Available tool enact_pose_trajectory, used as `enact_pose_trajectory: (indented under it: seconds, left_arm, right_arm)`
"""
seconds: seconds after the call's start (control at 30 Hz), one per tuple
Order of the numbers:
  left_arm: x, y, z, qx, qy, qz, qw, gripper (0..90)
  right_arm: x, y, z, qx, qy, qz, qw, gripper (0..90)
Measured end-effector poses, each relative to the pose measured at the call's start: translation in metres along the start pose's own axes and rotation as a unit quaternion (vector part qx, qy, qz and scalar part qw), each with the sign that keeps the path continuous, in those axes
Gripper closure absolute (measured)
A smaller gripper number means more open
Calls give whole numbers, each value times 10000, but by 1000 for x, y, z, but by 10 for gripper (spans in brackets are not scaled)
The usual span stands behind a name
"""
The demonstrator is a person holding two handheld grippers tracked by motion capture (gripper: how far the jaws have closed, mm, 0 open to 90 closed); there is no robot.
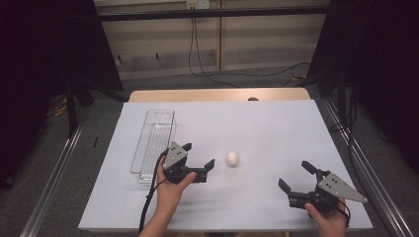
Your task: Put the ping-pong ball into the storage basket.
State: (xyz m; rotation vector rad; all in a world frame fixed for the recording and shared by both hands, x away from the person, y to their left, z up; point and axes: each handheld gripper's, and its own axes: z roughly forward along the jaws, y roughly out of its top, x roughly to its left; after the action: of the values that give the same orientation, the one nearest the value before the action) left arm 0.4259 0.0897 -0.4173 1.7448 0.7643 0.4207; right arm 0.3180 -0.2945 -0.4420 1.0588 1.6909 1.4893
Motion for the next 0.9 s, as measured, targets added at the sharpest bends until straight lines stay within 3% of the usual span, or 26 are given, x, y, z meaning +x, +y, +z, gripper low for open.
enact_pose_trajectory:
  seconds: [0.9]
  left_arm:
    - [-3,0,13,244,-74,42,9997,27]
  right_arm:
    - [1,0,1,-28,6,-30,10000,9]
